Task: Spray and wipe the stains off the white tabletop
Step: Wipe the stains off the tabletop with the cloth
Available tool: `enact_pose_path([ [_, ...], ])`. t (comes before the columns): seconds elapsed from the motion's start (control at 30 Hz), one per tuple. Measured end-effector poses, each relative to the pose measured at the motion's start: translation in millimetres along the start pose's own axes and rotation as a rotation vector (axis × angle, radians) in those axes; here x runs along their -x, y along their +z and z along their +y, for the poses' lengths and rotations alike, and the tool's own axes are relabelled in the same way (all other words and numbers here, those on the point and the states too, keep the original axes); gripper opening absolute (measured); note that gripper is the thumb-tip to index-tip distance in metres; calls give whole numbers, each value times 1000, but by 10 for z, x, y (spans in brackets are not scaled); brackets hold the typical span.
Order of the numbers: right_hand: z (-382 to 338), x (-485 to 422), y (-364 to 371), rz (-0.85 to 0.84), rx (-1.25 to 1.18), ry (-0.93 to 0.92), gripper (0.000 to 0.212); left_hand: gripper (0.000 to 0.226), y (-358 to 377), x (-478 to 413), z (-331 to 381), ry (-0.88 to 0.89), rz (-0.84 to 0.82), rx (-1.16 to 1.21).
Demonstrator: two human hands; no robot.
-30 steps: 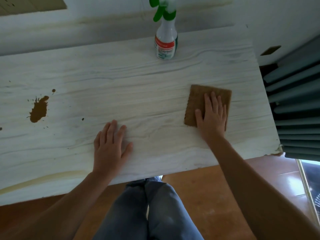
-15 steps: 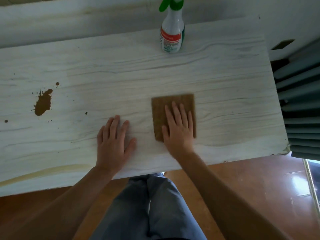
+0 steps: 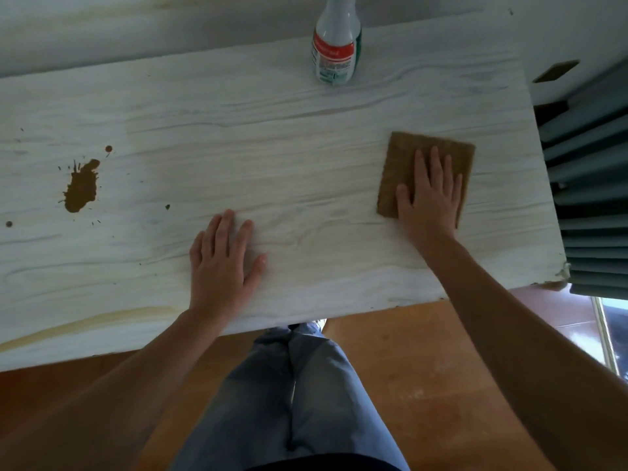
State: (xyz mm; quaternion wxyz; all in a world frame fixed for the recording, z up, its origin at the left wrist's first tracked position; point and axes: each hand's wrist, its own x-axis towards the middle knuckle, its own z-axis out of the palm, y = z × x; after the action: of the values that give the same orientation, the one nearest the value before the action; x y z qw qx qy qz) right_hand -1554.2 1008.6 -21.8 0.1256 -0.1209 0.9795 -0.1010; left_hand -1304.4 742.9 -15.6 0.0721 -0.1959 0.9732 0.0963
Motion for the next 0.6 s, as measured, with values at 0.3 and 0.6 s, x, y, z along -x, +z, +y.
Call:
enact_pose_path([
  [0.3,-641,787,311,-9,-90,-94,70,68,-48,-3,24,-7,-21,19],
  [0.6,-434,2002,457,-96,-89,-229,66,67,-70,-13,50,-15,-37,24],
])
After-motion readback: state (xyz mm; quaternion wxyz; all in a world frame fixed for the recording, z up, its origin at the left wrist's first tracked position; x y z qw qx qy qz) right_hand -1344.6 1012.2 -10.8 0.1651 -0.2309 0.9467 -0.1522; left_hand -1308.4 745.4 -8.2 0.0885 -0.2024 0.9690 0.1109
